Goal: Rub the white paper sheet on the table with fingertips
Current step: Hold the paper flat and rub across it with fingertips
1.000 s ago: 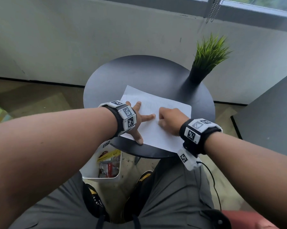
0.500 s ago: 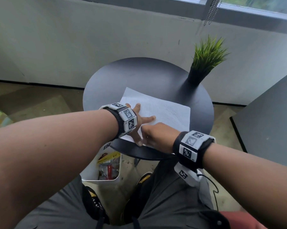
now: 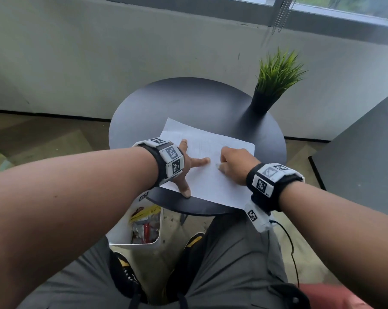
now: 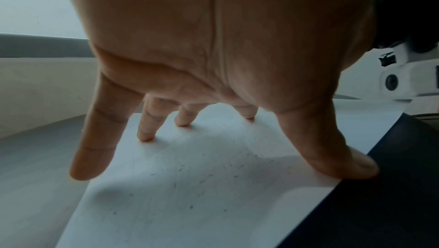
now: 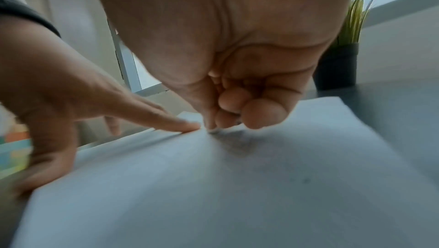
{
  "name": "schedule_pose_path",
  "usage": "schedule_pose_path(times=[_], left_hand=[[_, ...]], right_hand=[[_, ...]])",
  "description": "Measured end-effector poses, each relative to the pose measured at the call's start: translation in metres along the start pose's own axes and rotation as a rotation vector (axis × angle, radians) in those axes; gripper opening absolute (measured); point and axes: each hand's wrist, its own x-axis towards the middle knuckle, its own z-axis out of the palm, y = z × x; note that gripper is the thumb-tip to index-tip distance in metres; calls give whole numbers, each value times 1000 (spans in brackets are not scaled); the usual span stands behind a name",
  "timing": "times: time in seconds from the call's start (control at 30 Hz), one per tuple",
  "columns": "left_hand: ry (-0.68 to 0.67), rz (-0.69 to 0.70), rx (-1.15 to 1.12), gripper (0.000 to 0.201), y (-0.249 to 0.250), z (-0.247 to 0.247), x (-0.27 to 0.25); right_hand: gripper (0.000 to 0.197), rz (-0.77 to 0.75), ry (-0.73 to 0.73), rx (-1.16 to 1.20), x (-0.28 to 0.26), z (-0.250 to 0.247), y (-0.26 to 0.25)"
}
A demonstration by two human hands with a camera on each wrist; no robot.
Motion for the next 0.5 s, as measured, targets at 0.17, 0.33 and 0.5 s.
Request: schedule_pose_path(times=[0.17,0.33,0.5], left_hand=[[-1,1,-2,118,-1,1,0],[0,-4,1,118,0,-1,0],[-16,-15,12,118,1,-2,-2]], right_hand=[[15,-323,-141,-7,-29,21,-29],[11,-4,-2,32,-8,5,4],[18,-330,-141,-19,-32,23,-26]])
